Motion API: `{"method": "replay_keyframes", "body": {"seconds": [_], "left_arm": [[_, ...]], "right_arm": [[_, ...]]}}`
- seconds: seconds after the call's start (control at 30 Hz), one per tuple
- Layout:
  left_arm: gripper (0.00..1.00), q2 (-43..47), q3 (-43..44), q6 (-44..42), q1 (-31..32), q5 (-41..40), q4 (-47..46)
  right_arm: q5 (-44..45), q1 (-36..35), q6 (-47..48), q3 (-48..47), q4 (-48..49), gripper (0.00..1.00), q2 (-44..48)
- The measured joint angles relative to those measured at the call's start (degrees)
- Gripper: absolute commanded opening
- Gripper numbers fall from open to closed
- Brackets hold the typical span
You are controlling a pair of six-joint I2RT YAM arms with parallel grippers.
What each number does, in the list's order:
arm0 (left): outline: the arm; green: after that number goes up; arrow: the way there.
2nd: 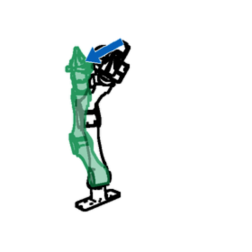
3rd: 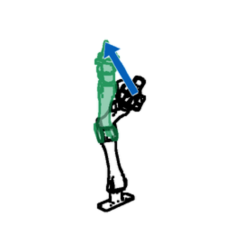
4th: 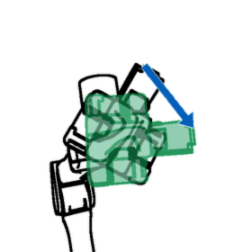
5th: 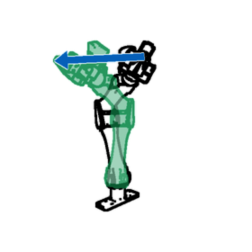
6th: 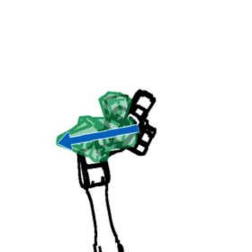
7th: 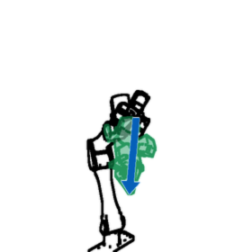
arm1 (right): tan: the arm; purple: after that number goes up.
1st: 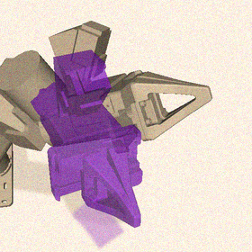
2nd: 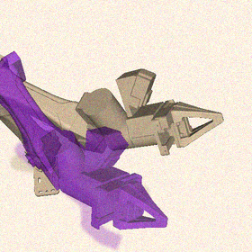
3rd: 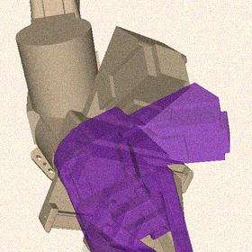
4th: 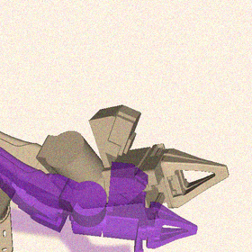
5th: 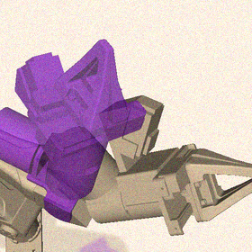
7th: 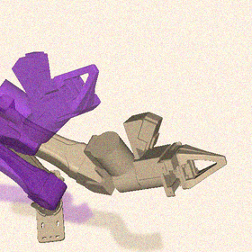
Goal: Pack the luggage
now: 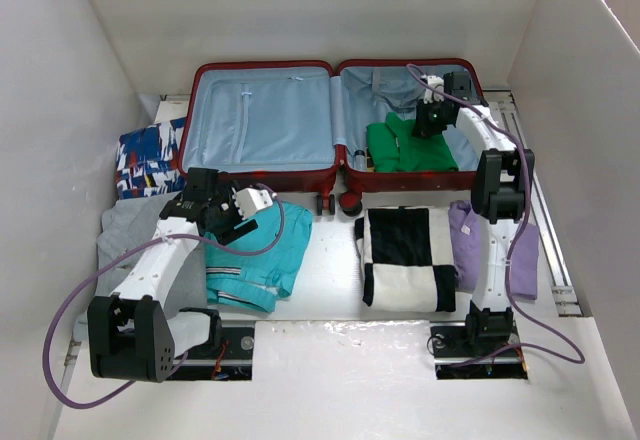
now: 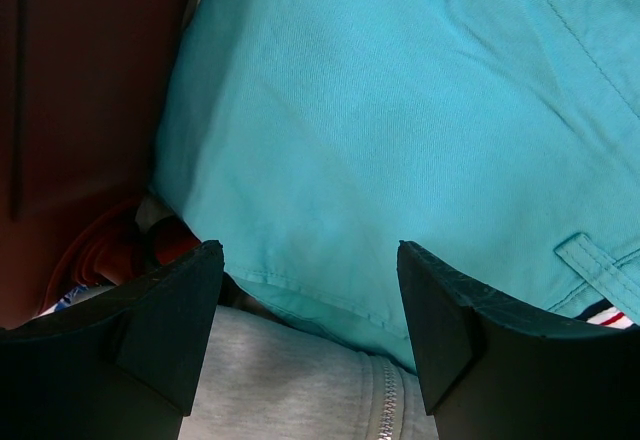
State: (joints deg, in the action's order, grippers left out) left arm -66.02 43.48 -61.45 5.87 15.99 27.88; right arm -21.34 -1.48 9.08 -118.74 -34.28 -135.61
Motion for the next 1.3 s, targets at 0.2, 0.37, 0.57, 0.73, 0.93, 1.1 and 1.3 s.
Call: {"method": "replay_keyframes", "body": {"seconds": [0.2, 0.37, 0.57, 0.73, 0.93, 1.1, 1.3], "left_arm": [[0.67, 0.00, 0.15, 1.07, 0.00, 0.04, -0.02], [0.69, 0.37, 1.40, 3.58, 0.46, 0.02, -0.61], [0.73, 3.28, 3.30, 8.46, 1.31, -0.37, -3.98], [0.80, 6.49, 3.54, 10.43, 4.42, -1.84, -5.84], [0.80, 8.55, 3.39, 11.72, 8.72, -3.06, -6.10], [0.80, 8.83, 3.37, 12.33, 10.60, -3.72, -6.16], [0.80, 8.83, 3.37, 12.41, 10.99, -4.26, -6.05]], "right_arm": [[3.48, 0.11, 0.63, 4.74, -0.96, 1.00, 10.36], [10.62, 1.92, 0.11, 14.29, 0.09, 1.00, 31.61], [16.61, 9.16, -3.45, 37.88, 4.87, 1.00, 61.16], [22.21, 17.53, -9.51, 57.13, 3.65, 1.00, 69.81], [25.09, 26.29, -12.85, 68.37, 0.92, 1.00, 68.81], [23.87, 35.34, -13.79, 71.45, 1.99, 1.00, 65.44], [22.58, 39.80, -13.44, 70.93, 2.89, 1.00, 55.17]]}}
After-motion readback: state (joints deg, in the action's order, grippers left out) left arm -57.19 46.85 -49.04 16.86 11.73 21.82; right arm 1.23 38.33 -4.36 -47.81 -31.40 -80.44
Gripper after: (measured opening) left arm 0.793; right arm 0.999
